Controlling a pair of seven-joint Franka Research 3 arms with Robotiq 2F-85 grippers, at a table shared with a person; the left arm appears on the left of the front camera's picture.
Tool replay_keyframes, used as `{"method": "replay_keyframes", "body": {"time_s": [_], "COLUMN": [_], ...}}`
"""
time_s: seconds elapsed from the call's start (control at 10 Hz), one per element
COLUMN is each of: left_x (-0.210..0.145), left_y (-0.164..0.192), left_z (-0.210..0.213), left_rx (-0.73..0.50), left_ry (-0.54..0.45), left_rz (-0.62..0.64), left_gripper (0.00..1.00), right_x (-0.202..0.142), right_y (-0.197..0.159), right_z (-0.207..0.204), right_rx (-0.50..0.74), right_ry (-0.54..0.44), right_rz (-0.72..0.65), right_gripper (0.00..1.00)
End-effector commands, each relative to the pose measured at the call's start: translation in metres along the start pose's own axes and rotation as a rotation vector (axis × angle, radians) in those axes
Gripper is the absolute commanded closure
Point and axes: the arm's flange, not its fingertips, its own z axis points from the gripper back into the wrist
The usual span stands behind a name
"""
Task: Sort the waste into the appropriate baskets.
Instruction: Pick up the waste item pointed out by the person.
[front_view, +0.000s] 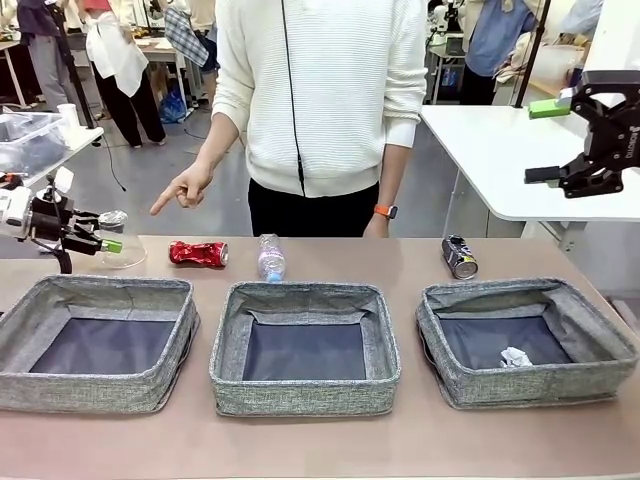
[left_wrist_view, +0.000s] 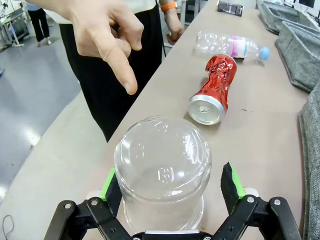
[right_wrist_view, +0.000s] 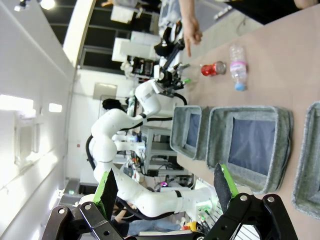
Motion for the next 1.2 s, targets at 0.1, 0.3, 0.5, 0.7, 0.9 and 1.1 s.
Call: {"method": "replay_keyframes", "body": {"time_s": [0.1, 0.3, 0.5, 0.7, 0.9, 1.1], "left_x": [0.0018, 0.0011, 0.0019, 0.0027, 0.0034, 0.0049], "left_y": [0.0016, 0.0012, 0.0005, -0.0001, -0.0009, -0.0018], "left_z": [0.0024, 0.0043, 0.0034, 0.0049, 0.0062, 0.0087], "left_rx": [-0.019, -0.022, -0.020, -0.016, -0.012, 0.007], "left_ry": [-0.014, -0.013, -0.013, -0.011, -0.007, -0.020], "left_rz": [-0.018, -0.017, -0.016, -0.018, -0.019, -0.009], "left_gripper": [0.60, 1.00, 1.00, 1.00, 1.00, 1.00], "right_x": [0.0010, 0.0010, 0.0010, 0.0010, 0.0010, 0.0010], "right_y": [0.0049, 0.0049, 0.0049, 0.0049, 0.0049, 0.0049], "right_z": [-0.0001, -0.0001, -0.0001, -0.0001, -0.0001, -0.0001], "right_rx": [-0.006, -0.006, -0.006, -0.006, -0.006, -0.006], "right_ry": [0.003, 0.003, 0.003, 0.003, 0.003, 0.003], "right_rz": [-0.020, -0.020, -0.020, -0.020, -0.020, -0.020], "right_gripper": [0.00, 0.00, 0.00, 0.00, 0.00, 0.00]}}
